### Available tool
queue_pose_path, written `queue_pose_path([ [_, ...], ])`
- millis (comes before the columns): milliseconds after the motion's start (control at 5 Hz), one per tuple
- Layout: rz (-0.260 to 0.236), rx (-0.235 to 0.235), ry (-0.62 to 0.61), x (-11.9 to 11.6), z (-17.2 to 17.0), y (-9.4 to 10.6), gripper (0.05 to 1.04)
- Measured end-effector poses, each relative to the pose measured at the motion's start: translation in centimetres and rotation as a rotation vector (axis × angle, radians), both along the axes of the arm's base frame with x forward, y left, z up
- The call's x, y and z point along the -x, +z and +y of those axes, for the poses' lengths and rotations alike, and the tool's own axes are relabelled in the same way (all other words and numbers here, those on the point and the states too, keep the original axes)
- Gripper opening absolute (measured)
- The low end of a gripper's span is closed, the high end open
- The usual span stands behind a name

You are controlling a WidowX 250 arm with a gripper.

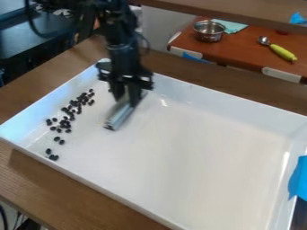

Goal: Sweep into pile

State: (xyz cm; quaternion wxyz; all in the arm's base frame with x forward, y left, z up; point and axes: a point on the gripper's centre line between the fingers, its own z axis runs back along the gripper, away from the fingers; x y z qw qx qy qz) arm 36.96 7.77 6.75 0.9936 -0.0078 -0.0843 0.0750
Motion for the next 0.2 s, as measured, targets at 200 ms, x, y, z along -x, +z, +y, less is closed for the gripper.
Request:
queue_pose_path([
  [200, -0.007, -0.010, 0.025, 0.53, 2.46, 0.18, 0.361],
])
